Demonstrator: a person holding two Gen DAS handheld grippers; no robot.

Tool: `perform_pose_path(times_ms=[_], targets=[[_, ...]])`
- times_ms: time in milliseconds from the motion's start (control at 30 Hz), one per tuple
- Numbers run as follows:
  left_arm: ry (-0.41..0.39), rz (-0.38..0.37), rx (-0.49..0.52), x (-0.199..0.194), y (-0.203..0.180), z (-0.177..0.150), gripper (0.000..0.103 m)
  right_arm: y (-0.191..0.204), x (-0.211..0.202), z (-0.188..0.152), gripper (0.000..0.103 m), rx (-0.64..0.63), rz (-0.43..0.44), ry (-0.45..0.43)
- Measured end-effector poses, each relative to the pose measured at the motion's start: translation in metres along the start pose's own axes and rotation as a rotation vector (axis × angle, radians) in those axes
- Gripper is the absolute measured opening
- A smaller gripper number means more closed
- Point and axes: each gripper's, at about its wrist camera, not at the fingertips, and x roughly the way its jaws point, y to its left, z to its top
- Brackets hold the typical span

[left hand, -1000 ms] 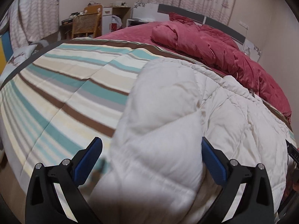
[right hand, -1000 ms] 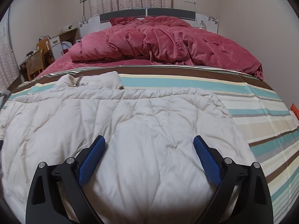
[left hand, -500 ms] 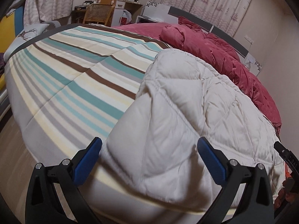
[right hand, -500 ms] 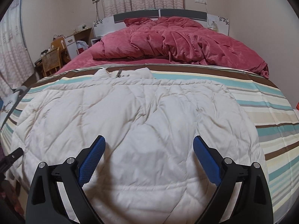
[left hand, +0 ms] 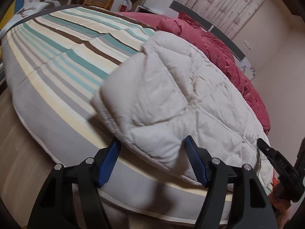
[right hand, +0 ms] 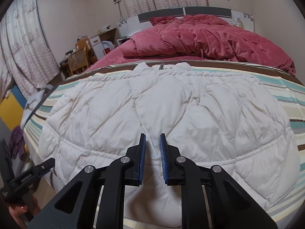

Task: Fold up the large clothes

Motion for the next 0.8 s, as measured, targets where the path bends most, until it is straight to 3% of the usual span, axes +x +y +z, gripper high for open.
perform_pose_path(times_ms=[167, 367, 500, 667, 800], targets=[[-0.008, -0.03, -0.001, 0.016, -0.008, 0.003, 0.07, -0.004, 0.039, -0.01, 0.013, -0.024, -0.059, 0.103], [-0.044, -0.097, -0.083, 0.033, -0.008, 0.017, 0.071, -0.006, 0.053, -0.021, 0.013, -0.031, -0.069, 0.095], [-0.081, -0.201, -0.175, 0.045, 0.003, 0.019, 0.068, -0.007, 0.054, -0.023, 0.013, -0.028, -0.06, 0.09], [-0.086, -0.257, -0.268, 0.062, 0.008, 0.029, 0.038, -0.01, 0.054, -0.024, 0.013, -0.013, -0.059, 0.084], [-0.127, -0.248, -0.252, 0.058, -0.004, 0.037, 0.026, -0.01, 0.053, -0.024, 0.013, -0.007, -0.053, 0.082]])
